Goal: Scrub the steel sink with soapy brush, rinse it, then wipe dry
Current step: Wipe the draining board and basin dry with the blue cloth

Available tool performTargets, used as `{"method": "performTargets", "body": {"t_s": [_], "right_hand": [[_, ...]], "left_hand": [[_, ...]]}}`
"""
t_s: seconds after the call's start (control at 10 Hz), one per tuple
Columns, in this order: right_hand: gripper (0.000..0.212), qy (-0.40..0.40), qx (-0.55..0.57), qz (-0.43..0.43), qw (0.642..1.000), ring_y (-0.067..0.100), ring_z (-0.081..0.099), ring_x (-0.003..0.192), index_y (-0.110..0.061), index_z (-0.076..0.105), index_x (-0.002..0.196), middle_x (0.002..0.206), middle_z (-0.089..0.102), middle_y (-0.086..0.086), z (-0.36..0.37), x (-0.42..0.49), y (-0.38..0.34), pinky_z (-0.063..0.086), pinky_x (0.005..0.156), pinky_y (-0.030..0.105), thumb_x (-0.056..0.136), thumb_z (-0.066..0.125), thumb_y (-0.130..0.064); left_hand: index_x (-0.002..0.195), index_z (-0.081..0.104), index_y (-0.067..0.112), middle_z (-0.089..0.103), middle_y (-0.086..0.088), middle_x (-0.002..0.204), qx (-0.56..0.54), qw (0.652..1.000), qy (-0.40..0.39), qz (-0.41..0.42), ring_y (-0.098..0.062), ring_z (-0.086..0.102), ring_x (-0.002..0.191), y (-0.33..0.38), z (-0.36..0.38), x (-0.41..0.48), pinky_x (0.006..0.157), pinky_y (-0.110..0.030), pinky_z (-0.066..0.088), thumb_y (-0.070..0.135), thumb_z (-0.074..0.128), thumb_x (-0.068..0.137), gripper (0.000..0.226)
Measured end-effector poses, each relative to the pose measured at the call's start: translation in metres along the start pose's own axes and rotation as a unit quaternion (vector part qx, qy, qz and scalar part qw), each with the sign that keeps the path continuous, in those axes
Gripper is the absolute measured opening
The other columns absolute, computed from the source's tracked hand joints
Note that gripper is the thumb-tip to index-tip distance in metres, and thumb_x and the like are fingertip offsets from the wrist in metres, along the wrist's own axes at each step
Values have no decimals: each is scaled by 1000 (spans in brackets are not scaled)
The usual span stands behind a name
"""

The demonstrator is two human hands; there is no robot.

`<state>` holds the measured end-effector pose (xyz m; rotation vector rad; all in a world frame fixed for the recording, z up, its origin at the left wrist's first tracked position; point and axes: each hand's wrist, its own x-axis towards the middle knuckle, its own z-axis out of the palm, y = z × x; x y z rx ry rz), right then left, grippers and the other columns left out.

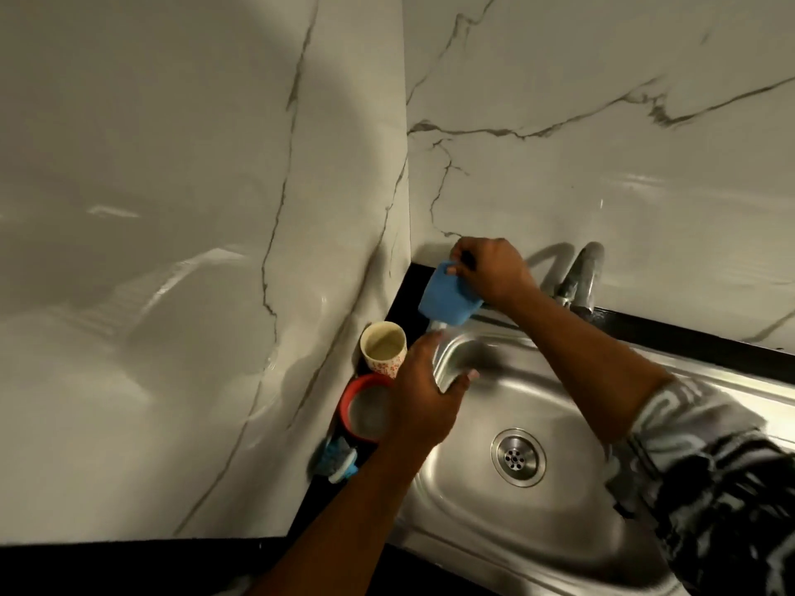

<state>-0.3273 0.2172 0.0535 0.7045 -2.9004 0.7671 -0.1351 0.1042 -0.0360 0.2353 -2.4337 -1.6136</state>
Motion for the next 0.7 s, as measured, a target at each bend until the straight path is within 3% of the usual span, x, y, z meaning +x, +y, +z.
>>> {"method": "performTargets", "body": {"t_s": [0.1, 0.2, 0.3, 0.4, 0.5, 0.6, 0.7], "right_hand": [[10, 33, -41, 34, 998, 28, 63, 87, -18, 68, 101, 94, 68, 6, 11, 36, -14, 50, 73, 35, 97, 61, -24], [12, 33, -53, 22, 998, 28, 65, 90, -21, 70, 101, 98, 70, 4, 44, 55, -24, 54, 74, 37, 95, 64, -29], [11, -42, -55, 21, 997, 26, 68, 92, -27, 73, 102, 104, 71, 1, 100, 49, -25, 57, 78, 36, 95, 65, -31], [14, -178, -56, 34, 982, 25, 68, 100, -29, 76, 104, 110, 70, 2, 150, 33, -22, 56, 78, 34, 93, 68, -25], [11, -195, -10, 51, 980, 20, 67, 99, -36, 75, 101, 108, 70, -4, 171, 20, -11, 56, 79, 33, 92, 70, -32], [13, -177, 12, 31, 984, 14, 65, 96, -31, 75, 105, 105, 71, -7, 163, 9, 2, 51, 77, 28, 94, 69, -26], [16, -104, 52, 47, 992, 14, 69, 96, -32, 76, 105, 107, 75, -10, 150, -11, 19, 55, 83, 33, 92, 70, -24]], "left_hand": [[154, 48, 30, 50, 12, 157, 3, 999, -45, -28, -4, 43, 146, -11, 3, -7, 123, -37, 38, 52, 80, 89, 75], [155, 41, 43, 41, 20, 161, 28, 995, -84, -40, 1, 36, 148, -17, 4, -14, 123, -33, 35, 71, 73, 85, 82], [152, 42, 47, 38, 25, 161, 36, 992, -112, -41, 4, 36, 147, -26, 5, -20, 122, -33, 36, 72, 69, 84, 77], [157, 43, 39, 35, 20, 166, 81, 985, -149, -27, 2, 31, 152, -36, 3, -25, 125, -35, 33, 75, 60, 86, 81], [156, 44, 39, 30, 20, 168, 99, 979, -176, -40, 0, 26, 154, -48, 0, -33, 126, -33, 29, 77, 58, 85, 82], [156, 45, 39, 30, 19, 168, 114, 973, -195, -44, -2, 27, 154, -47, -5, -46, 125, -29, 27, 68, 68, 89, 76], [157, 43, 35, 30, 15, 169, 146, 964, -217, -45, -7, 27, 155, -48, -2, -48, 126, -30, 25, 61, 71, 93, 75]]}}
